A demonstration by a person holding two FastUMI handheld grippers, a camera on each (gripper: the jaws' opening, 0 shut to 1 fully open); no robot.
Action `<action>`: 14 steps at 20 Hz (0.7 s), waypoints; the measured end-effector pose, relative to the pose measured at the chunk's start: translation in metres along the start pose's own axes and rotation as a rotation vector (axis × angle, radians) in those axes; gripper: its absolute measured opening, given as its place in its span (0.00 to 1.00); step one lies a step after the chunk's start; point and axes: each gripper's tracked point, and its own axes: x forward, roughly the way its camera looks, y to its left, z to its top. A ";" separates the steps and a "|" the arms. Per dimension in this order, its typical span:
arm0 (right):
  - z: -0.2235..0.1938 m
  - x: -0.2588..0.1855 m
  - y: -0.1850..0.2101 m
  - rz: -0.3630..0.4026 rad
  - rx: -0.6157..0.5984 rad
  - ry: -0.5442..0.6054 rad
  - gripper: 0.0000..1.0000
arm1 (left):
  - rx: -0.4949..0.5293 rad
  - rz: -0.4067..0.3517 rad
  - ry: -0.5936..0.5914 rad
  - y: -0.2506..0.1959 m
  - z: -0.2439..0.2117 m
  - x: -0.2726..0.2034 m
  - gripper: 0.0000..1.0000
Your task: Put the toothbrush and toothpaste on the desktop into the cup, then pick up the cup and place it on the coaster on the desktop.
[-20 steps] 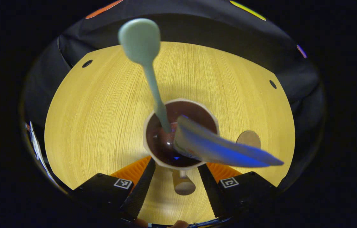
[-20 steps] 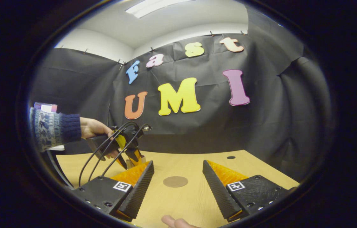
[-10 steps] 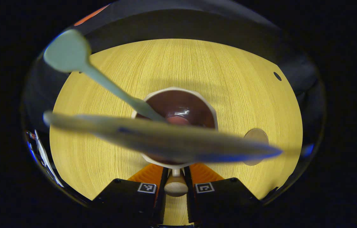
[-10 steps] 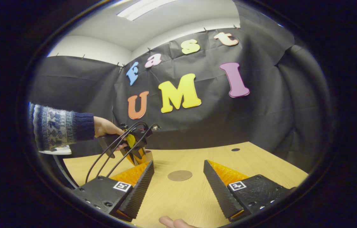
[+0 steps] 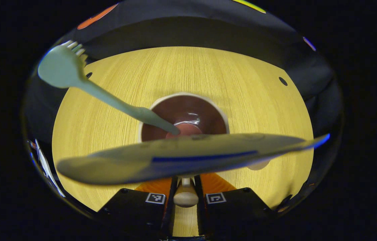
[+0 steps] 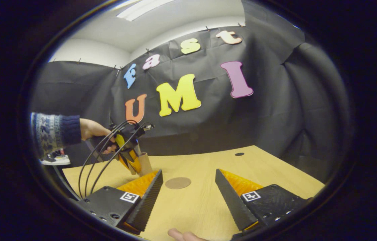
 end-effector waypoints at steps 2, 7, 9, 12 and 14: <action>-0.004 -0.002 0.005 0.005 -0.024 0.003 0.92 | 0.041 -0.015 -0.015 -0.012 0.025 -0.029 0.30; -0.019 -0.004 0.013 0.005 -0.073 0.026 0.92 | 0.146 -0.081 -0.026 -0.058 0.090 -0.098 0.30; -0.024 -0.004 0.014 0.009 -0.071 0.034 0.92 | 0.180 -0.101 -0.030 -0.076 0.120 -0.121 0.24; -0.033 -0.004 0.010 0.008 -0.063 0.058 0.95 | 0.230 -0.121 -0.025 -0.094 0.161 -0.152 0.24; -0.027 -0.006 0.010 0.012 -0.045 0.047 0.95 | 0.250 -0.118 -0.025 -0.100 0.196 -0.172 0.24</action>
